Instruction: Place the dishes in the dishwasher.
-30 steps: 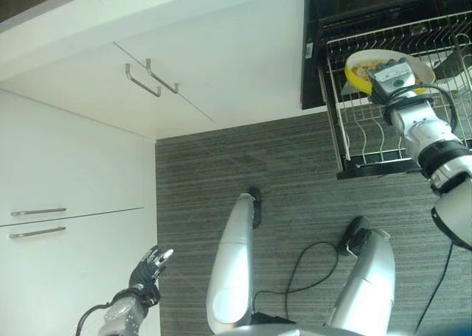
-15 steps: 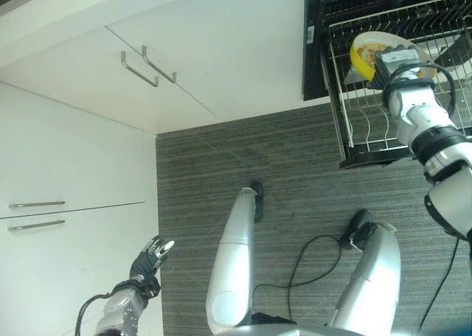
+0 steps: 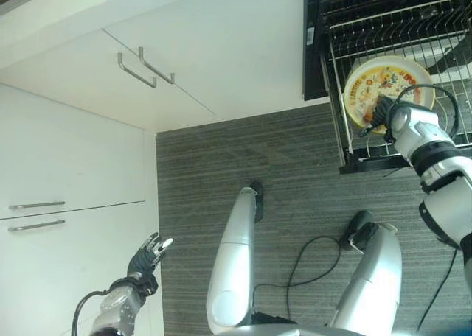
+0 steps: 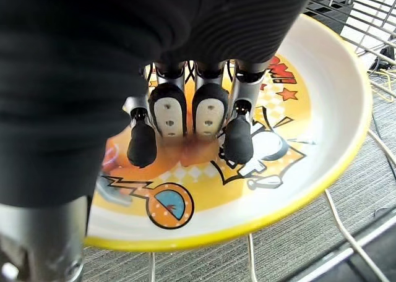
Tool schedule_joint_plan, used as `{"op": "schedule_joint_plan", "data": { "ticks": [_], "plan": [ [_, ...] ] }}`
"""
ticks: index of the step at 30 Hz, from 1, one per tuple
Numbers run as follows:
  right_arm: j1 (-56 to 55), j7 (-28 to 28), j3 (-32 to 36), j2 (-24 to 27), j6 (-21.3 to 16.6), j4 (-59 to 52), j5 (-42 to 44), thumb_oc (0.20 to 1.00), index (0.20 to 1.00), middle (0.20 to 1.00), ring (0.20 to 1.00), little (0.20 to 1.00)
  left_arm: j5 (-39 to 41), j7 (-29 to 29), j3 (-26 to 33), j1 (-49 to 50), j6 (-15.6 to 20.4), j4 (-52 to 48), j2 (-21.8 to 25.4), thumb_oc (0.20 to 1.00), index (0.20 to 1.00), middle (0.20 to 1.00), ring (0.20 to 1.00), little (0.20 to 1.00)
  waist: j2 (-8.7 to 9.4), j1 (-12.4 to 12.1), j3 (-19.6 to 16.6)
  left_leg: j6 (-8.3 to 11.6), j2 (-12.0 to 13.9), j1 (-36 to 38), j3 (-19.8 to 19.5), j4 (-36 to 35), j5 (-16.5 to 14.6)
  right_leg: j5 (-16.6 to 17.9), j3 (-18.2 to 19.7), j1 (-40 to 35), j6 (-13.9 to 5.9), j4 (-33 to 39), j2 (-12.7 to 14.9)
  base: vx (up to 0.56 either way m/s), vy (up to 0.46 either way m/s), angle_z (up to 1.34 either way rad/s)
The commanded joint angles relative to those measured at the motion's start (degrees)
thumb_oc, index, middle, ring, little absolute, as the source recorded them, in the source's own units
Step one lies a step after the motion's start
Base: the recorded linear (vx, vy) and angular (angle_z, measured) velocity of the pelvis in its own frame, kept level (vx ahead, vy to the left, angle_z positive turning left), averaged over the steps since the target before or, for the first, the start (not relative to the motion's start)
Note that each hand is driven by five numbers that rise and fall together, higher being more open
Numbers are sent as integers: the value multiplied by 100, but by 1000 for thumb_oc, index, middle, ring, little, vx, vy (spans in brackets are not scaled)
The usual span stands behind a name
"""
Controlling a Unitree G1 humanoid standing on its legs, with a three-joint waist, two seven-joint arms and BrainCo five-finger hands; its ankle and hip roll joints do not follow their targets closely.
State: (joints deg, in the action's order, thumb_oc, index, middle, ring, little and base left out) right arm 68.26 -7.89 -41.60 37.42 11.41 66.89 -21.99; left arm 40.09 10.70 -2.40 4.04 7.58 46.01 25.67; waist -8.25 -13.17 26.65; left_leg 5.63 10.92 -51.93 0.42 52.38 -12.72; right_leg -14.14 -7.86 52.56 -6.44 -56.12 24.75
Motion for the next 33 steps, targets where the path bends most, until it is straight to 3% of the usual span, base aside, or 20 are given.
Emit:
{"op": "schedule_joint_plan", "data": {
  "ticks": [1,4,8,14,15,20,24,28,33],
  "plan": [
    [-562,195,293,79,-181,1,684,1000,1000,1000,1000,1000,185,-71,-55,187,176,118,419,1000,1000,1000,1000,1000,-101,-114,314,207,329,153,-318,-431,405,493,491,8,-273,113,165,0,0,0],
    [-641,880,878,186,-315,-857,2122,1000,1000,1000,1000,1000,127,-67,14,388,329,116,290,1000,1000,1000,1000,1000,-30,-72,314,223,391,235,-303,-547,452,511,469,-98,-250,212,115,40,45,0],
    [-932,1198,1356,434,-248,-2062,2948,1000,1000,1000,1000,1000,45,-85,175,667,501,44,188,1000,1000,1000,1000,1000,114,-24,314,240,448,285,-308,-654,497,525,401,-184,-228,307,61,31,-7,-4],
    [-1874,1443,2607,559,-369,-4245,3384,1000,1000,1000,1000,1000,-91,-134,466,941,722,-22,-8,1000,1000,1000,1000,1000,398,104,314,252,602,516,-297,-978,641,583,282,-520,-205,656,-68,32,-25,-10],
    [-2181,1439,2937,550,-308,-4948,3407,1000,1000,1000,1000,1000,-140,-174,545,948,784,-8,-86,1000,1000,1000,1000,1000,485,156,314,218,613,548,-301,-1172,848,761,246,-582,-156,868,-123,-32,-11,-7],
    [-2936,1391,3542,379,-428,-6201,3560,1000,1000,1000,1000,1000,-208,-256,718,898,1012,244,-255,1000,1000,1000,1000,1000,738,296,314,241,686,995,-216,-1508,936,843,115,-1096,-189,1302,-203,32,-35,-12],
    [-3767,1208,4067,322,-279,-7244,4115,1000,1000,1000,1000,1000,-269,-321,824,898,1238,468,-378,1000,1000,1000,1000,1000,973,429,217,260,730,1495,-106,-1801,965,925,-32,-1669,-238,1747,-250,62,-38,-2],
    [-4605,1063,4584,89,-679,-8320,4402,1000,1000,1000,1000,1000,-323,-463,906,889,1428,724,-542,1000,1000,1000,1000,1000,1201,627,12,321,795,2080,135,-2224,1043,1067,-200,-2322,-322,2392,-334,74,-32,-8],
    [-5083,1062,5066,-168,-1884,-9150,4713,1000,1000,1000,1000,1000,-357,-589,972,883,1573,1028,-692,1000,1000,1000,1000,1000,1362,837,-329,422,869,2627,410,-2670,1164,1283,-377,-2980,-401,3171,-474,49,-26,-14]
  ]
}}
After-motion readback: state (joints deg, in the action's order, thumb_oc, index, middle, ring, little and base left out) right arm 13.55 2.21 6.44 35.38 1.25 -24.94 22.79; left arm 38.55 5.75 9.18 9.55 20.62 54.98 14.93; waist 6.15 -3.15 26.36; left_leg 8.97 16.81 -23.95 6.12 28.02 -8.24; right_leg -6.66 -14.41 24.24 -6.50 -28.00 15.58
